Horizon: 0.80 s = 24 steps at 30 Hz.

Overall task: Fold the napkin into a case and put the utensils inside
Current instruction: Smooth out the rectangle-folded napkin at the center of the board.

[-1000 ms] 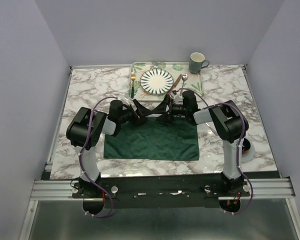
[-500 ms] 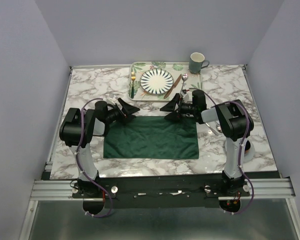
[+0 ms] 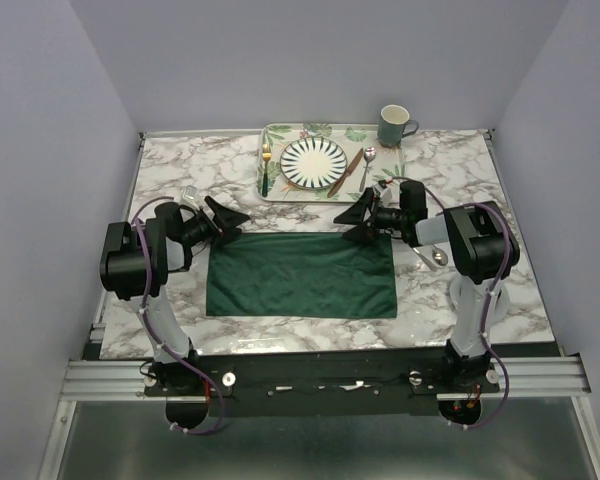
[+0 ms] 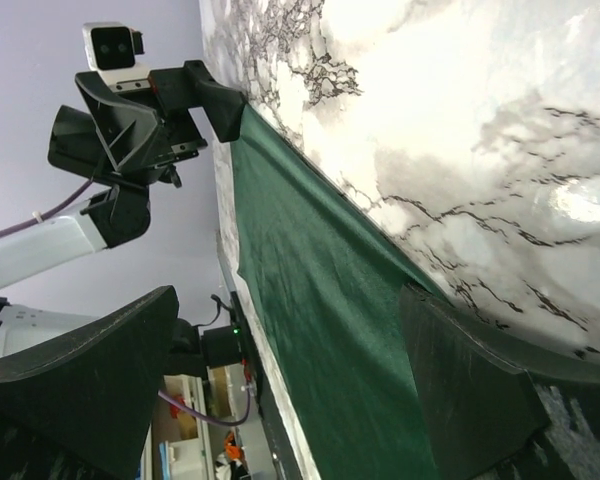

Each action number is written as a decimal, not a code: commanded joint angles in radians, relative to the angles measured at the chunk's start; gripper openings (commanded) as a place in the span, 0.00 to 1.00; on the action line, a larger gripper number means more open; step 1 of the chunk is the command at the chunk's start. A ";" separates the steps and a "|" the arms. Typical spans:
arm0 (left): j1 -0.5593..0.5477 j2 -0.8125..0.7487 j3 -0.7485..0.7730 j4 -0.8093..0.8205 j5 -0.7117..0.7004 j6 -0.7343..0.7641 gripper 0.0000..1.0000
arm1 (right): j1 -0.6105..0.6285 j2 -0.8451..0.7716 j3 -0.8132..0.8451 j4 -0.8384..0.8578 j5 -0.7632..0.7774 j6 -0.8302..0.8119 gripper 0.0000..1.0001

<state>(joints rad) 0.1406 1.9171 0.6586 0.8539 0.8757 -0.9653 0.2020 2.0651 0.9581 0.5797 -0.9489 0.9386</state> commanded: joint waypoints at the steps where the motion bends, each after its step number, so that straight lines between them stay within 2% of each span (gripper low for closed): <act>1: 0.043 0.014 0.002 -0.137 -0.009 0.117 0.99 | -0.041 -0.014 -0.019 -0.121 -0.010 -0.110 1.00; 7: 0.079 0.022 0.018 -0.191 0.000 0.149 0.99 | -0.062 -0.007 -0.007 -0.159 -0.014 -0.153 1.00; 15: 0.106 0.000 0.044 -0.271 0.000 0.191 0.99 | -0.061 0.029 -0.010 -0.075 -0.025 -0.087 1.00; 22: 0.106 -0.070 0.079 -0.296 0.019 0.208 0.99 | -0.056 -0.066 0.044 -0.182 -0.030 -0.176 1.00; 24: 0.099 -0.149 0.105 -0.396 0.013 0.287 0.99 | -0.047 -0.108 0.060 -0.252 -0.028 -0.220 1.00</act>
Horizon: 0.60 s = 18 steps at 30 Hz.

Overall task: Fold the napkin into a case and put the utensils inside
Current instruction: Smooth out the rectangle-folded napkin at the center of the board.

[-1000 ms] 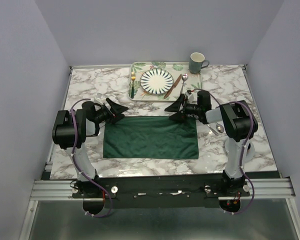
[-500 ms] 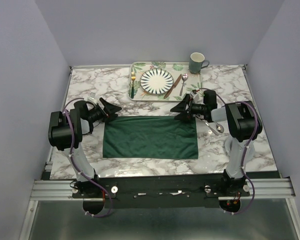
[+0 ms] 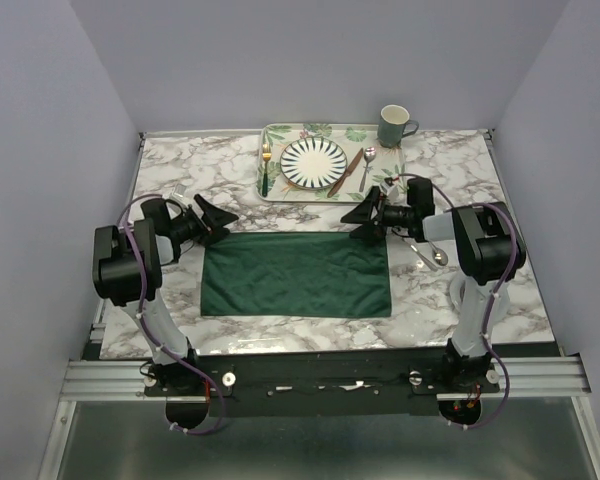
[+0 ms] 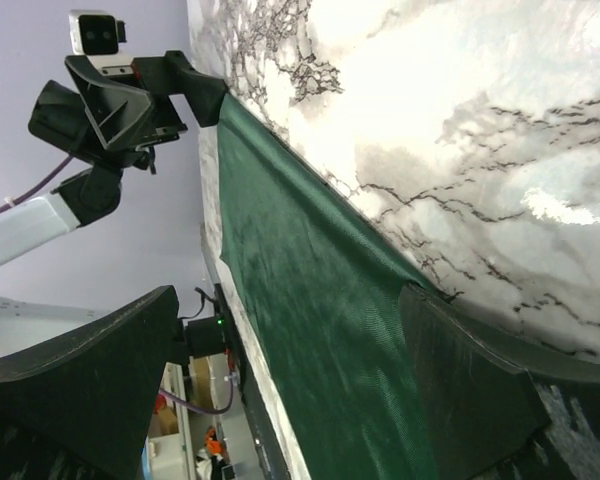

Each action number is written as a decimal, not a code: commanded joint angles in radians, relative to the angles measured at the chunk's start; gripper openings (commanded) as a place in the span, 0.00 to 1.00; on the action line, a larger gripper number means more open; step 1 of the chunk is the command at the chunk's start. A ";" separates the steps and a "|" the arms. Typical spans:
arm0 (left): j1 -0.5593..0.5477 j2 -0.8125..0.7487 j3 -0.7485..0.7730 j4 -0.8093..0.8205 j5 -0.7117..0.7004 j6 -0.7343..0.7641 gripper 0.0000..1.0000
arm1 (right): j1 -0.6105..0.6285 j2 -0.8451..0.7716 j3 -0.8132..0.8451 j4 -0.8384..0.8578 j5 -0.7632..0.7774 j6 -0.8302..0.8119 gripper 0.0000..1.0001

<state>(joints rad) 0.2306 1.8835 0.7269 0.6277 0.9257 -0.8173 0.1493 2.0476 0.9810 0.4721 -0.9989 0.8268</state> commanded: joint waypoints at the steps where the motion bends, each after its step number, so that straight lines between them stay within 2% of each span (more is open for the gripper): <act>1: 0.006 -0.150 0.067 -0.230 -0.069 0.186 0.98 | 0.012 -0.131 0.060 -0.177 0.029 -0.130 1.00; 2: 0.006 -0.185 0.083 -0.370 -0.094 0.235 0.99 | 0.018 -0.156 0.070 -0.214 0.035 -0.155 1.00; 3: 0.004 -0.257 0.095 -0.443 -0.122 0.354 0.99 | 0.024 -0.179 0.076 -0.275 0.048 -0.197 1.00; 4: 0.003 -0.295 0.126 -0.526 -0.227 0.419 0.99 | 0.027 -0.200 0.079 -0.302 0.074 -0.216 1.00; 5: 0.003 -0.329 0.137 -0.677 -0.275 0.473 0.99 | 0.029 -0.248 0.088 -0.343 0.097 -0.239 1.00; 7: 0.003 -0.411 0.176 -0.825 -0.390 0.640 0.99 | 0.029 -0.291 0.096 -0.466 0.165 -0.314 1.00; 8: 0.004 -0.428 0.187 -0.950 -0.451 0.703 0.99 | 0.029 -0.312 0.100 -0.519 0.189 -0.339 1.00; 11: 0.004 -0.478 0.204 -1.132 -0.580 0.846 0.99 | 0.029 -0.391 0.088 -0.660 0.270 -0.413 1.00; 13: 0.003 -0.497 0.194 -1.194 -0.603 0.909 0.99 | 0.029 -0.435 0.062 -0.743 0.308 -0.455 1.00; 16: 0.001 -0.501 0.221 -1.273 -0.575 0.983 0.79 | 0.029 -0.480 0.036 -0.834 0.403 -0.482 1.00; 17: -0.007 -0.498 0.224 -1.298 -0.568 0.992 0.68 | 0.030 -0.483 0.041 -0.871 0.439 -0.482 1.00; 18: -0.037 -0.477 0.229 -1.312 -0.608 0.988 0.63 | 0.030 -0.480 0.048 -0.932 0.460 -0.498 1.00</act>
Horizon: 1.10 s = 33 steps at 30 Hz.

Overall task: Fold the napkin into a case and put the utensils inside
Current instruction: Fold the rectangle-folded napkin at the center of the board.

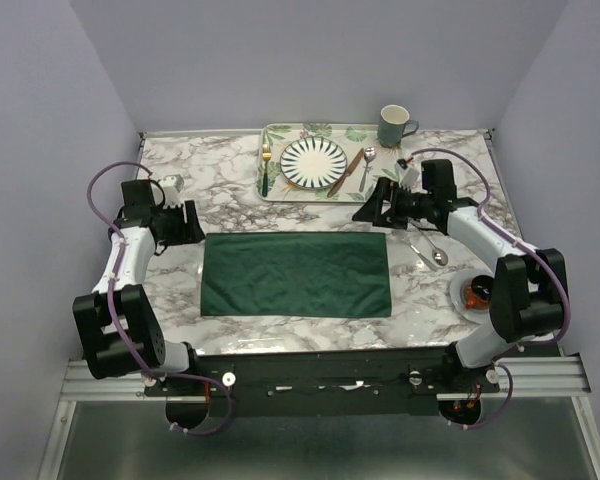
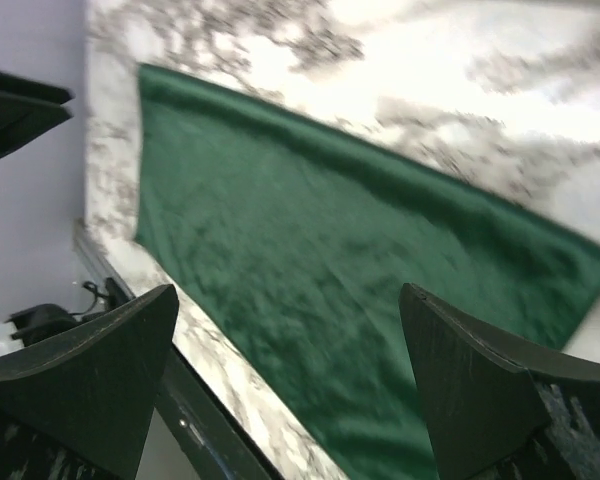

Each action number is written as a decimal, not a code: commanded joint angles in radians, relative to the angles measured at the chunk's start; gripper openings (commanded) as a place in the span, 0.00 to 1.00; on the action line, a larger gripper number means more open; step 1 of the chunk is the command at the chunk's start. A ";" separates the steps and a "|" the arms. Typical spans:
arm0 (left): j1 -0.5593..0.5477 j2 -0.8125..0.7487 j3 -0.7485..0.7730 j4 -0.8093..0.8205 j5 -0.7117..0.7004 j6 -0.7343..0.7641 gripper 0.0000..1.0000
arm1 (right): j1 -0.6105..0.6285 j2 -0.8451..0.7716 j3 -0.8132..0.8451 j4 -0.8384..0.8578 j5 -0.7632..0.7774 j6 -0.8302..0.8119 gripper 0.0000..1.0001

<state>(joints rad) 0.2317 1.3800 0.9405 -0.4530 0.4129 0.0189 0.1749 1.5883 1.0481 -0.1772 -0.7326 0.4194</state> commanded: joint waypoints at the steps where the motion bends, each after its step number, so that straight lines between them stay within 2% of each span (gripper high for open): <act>1: -0.054 0.042 0.024 -0.245 -0.106 0.153 0.60 | 0.005 -0.014 -0.004 -0.313 0.231 -0.103 1.00; 10: -0.173 0.211 0.078 -0.277 -0.249 0.075 0.56 | 0.005 -0.048 -0.065 -0.346 0.263 -0.140 0.98; 14: -0.199 0.257 0.095 -0.276 -0.312 0.038 0.52 | 0.005 -0.050 -0.074 -0.350 0.260 -0.148 0.98; 19: -0.210 0.344 0.129 -0.288 -0.319 0.006 0.48 | 0.005 -0.036 -0.068 -0.350 0.262 -0.148 0.98; 25: -0.200 0.465 0.158 -0.251 -0.384 -0.004 0.36 | 0.005 -0.021 -0.053 -0.352 0.260 -0.148 0.98; 31: -0.123 0.504 0.265 -0.274 -0.387 0.041 0.08 | 0.005 -0.028 -0.059 -0.355 0.262 -0.157 0.98; 32: -0.120 0.505 0.291 -0.289 -0.379 0.053 0.00 | 0.005 -0.027 -0.062 -0.355 0.262 -0.160 0.98; 33: -0.120 0.499 0.300 -0.294 -0.375 0.061 0.00 | 0.003 -0.028 -0.066 -0.354 0.259 -0.159 0.98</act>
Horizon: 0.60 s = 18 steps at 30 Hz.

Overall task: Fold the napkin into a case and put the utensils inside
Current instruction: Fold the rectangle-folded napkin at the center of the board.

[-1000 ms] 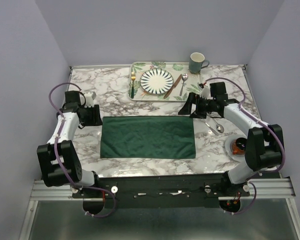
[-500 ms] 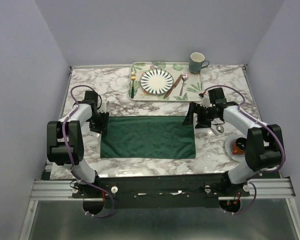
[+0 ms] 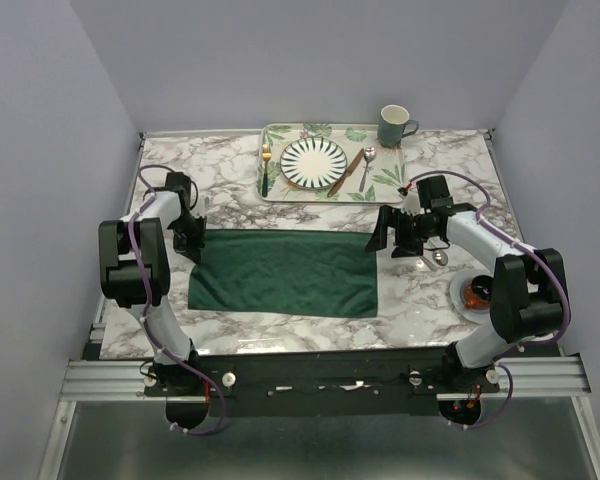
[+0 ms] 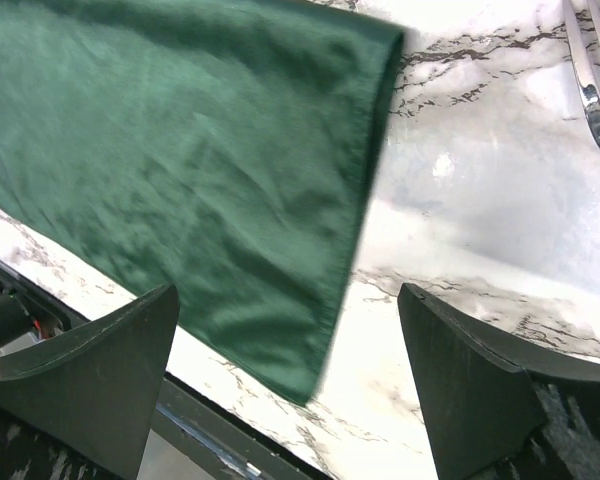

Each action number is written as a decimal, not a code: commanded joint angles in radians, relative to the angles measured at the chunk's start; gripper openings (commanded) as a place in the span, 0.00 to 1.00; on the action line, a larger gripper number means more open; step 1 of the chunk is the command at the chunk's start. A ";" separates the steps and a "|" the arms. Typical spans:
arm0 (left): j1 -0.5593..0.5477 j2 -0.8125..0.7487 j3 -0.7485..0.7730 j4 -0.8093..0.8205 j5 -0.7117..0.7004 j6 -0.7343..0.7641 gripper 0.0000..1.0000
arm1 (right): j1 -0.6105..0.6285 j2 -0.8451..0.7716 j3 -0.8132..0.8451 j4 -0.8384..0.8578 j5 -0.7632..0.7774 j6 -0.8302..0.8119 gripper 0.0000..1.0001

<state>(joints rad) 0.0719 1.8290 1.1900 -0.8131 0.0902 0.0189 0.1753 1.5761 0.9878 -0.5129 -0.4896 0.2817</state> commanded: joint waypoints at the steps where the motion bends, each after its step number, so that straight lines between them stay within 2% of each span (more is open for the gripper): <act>1: 0.040 0.044 0.062 0.065 -0.043 0.072 0.00 | 0.004 -0.016 -0.008 -0.019 0.013 -0.022 0.98; 5: 0.036 0.003 0.111 0.023 0.048 0.082 0.00 | 0.004 -0.019 -0.011 -0.016 -0.007 -0.024 0.98; 12: -0.060 -0.149 0.106 -0.021 0.117 0.049 0.00 | 0.004 -0.014 -0.011 -0.018 -0.035 -0.026 0.96; 18: -0.175 -0.171 0.135 -0.061 0.229 -0.014 0.00 | 0.004 0.001 -0.012 -0.018 -0.043 -0.032 0.96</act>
<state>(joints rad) -0.0357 1.6775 1.2926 -0.8265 0.1986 0.0505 0.1753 1.5761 0.9874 -0.5179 -0.5064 0.2642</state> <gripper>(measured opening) 0.014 0.963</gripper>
